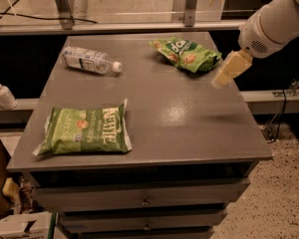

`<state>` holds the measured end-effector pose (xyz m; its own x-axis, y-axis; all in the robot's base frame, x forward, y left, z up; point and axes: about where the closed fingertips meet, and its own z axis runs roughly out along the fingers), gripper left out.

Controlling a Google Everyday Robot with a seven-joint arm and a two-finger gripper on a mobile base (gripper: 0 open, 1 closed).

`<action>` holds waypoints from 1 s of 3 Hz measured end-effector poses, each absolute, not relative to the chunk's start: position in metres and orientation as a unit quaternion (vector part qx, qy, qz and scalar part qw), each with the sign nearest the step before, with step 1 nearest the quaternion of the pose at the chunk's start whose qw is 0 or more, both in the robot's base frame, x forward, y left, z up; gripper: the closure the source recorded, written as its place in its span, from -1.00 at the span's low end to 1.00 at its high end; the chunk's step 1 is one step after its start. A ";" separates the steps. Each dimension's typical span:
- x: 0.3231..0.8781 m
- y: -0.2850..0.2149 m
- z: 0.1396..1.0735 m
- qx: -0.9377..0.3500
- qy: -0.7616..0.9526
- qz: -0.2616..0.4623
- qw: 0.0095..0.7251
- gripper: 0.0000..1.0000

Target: Pick green rice chip bag

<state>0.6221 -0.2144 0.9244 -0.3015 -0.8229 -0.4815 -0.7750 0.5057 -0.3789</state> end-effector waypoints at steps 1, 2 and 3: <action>0.636 -0.201 0.914 -0.502 0.796 -0.002 0.337 -1.00; 0.636 -0.201 0.914 -0.502 0.796 -0.002 0.337 -1.00; 0.636 -0.200 0.911 -0.507 0.792 0.007 0.340 -1.00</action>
Offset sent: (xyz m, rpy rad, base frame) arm 0.0109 0.0081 -0.0075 0.0501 0.0005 0.0281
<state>0.6361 -0.1997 0.9114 -0.2558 -0.7986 -0.5449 -0.8075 0.4863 -0.3337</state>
